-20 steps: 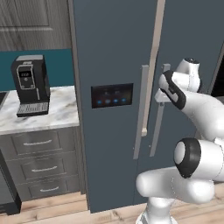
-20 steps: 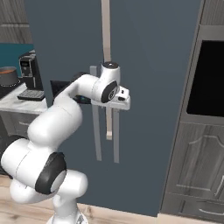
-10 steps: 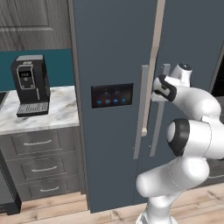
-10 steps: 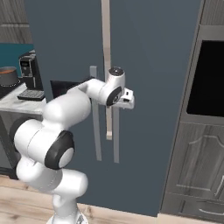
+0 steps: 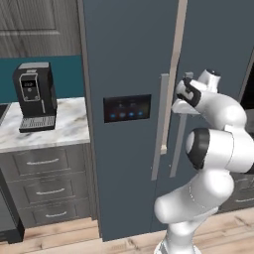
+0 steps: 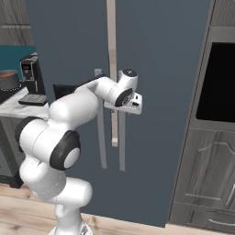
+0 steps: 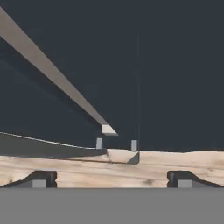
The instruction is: Retrieve the chicken drumstick from the fridge and place it on the saucepan with marinade on the stove.
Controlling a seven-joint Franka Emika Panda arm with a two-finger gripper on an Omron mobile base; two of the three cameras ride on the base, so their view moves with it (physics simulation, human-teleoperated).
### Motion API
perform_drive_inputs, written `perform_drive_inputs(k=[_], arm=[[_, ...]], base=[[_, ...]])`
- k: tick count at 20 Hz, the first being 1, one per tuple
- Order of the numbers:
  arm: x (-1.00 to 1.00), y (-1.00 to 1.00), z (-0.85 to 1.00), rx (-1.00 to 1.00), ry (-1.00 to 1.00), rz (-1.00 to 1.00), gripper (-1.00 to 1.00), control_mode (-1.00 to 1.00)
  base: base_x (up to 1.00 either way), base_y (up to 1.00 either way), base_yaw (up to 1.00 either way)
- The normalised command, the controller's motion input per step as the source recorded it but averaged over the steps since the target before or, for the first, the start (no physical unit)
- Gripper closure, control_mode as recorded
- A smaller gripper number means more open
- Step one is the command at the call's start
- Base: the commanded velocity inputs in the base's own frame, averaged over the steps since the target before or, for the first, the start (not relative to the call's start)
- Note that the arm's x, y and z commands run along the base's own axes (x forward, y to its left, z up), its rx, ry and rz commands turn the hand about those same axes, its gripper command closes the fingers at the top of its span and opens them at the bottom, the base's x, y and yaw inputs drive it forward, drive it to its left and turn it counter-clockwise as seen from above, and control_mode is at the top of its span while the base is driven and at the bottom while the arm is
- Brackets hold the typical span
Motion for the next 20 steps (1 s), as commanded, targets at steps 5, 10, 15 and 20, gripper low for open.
perform_drive_inputs(k=[5, 10, 15, 20], arm=[[0.33, 0.0, -0.19, 0.0, -0.26, 0.0, -1.0, -1.0], [0.1, 0.04, -0.24, 0.0, -0.55, 0.0, -1.0, -1.0], [-0.15, 0.17, -0.49, -0.1, -0.74, 0.01, -1.0, -1.0], [-0.09, 0.58, -0.32, -0.18, -0.32, 0.0, -1.0, -1.0]], base=[[0.0, 0.0, 0.0], [0.0, 0.0, 0.0], [0.0, 0.0, 0.0], [0.0, 0.0, 0.0]])
